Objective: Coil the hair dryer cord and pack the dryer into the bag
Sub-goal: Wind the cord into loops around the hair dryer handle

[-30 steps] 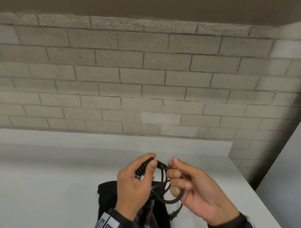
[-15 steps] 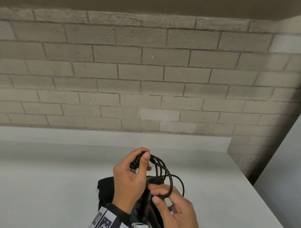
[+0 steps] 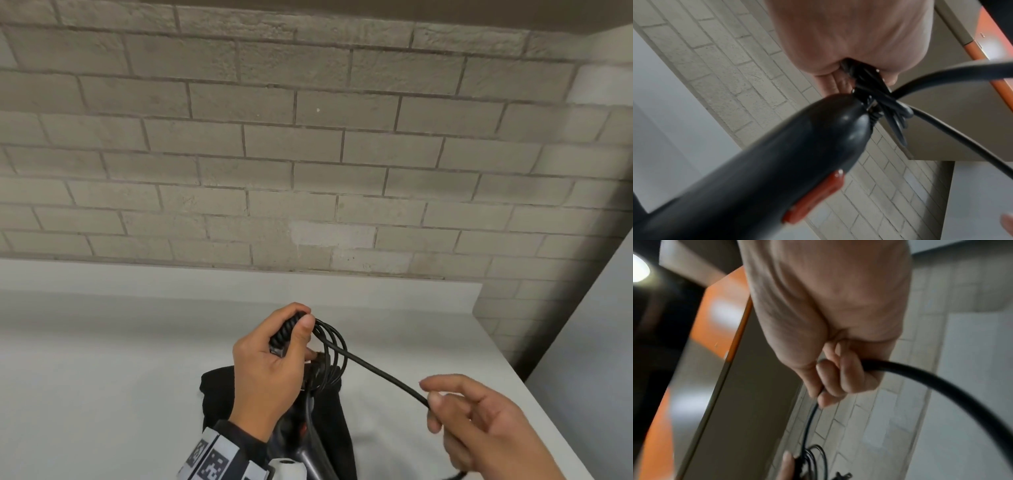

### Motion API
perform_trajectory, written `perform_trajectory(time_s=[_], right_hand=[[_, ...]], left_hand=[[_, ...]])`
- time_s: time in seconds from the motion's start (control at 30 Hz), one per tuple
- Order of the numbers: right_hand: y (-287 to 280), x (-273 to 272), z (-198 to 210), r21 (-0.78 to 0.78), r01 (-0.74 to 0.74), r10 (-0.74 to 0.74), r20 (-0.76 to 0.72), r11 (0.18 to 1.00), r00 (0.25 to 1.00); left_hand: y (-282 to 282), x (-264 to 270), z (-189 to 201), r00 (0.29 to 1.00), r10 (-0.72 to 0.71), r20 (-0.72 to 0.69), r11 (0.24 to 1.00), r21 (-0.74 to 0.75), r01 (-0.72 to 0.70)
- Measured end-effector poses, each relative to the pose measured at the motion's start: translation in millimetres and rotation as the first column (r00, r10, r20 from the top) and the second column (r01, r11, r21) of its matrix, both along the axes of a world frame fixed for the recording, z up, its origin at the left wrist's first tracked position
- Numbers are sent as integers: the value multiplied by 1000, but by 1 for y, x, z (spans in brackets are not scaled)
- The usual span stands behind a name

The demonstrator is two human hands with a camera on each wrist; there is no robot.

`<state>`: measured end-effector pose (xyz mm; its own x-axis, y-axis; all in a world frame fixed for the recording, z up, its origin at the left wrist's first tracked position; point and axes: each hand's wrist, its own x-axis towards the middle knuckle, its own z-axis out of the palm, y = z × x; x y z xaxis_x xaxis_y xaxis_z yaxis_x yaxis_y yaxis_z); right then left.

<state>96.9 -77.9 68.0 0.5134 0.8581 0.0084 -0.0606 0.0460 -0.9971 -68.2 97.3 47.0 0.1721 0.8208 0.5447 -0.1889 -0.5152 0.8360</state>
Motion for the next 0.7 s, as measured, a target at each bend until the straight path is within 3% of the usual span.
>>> perform_trajectory(time_s=[0.1,0.13,0.2,0.23,0.27,0.3,0.37,0.43,0.5,0.6,0.7], right_hand=[[8,-9,-15,128,185,-210,217,974,953],[12,-11,-24,174,298,-342,343,939,875],[23,-28,-29,355,436,-562,512,827,650],[25,-42,-25,467,428,-632,526,774,569],[29,-60,-23,537,388,-657,524,749,543],[33,-76,-23,546,357,-641,523,758,562],[42,-95,-34,369,297,-466,558,881,687],[53,-102,-50,14,144,-126,566,990,815],[60,-100,-60,-180,-59,135,442,982,887],[56,-96,-52,-124,-239,267,335,963,904],[39,-84,-40,9,-241,228,292,970,929]], left_hand=[[0,1,1,1000,7,-5,999,-47,-8],[0,2,1,1000,16,-5,999,-50,-17],[0,3,1,999,32,-4,998,-54,-33],[0,3,1,999,41,0,998,-55,-41],[-1,4,1,999,52,3,997,-50,-52],[-1,4,1,998,64,1,997,-42,-63],[-1,4,0,997,79,-3,996,-27,-79],[-1,4,0,996,85,-6,996,-16,-85],[-2,4,0,996,85,-7,996,0,-85],[-2,0,1,995,100,-3,995,21,-99],[1,-4,0,993,122,-7,992,30,-122]])
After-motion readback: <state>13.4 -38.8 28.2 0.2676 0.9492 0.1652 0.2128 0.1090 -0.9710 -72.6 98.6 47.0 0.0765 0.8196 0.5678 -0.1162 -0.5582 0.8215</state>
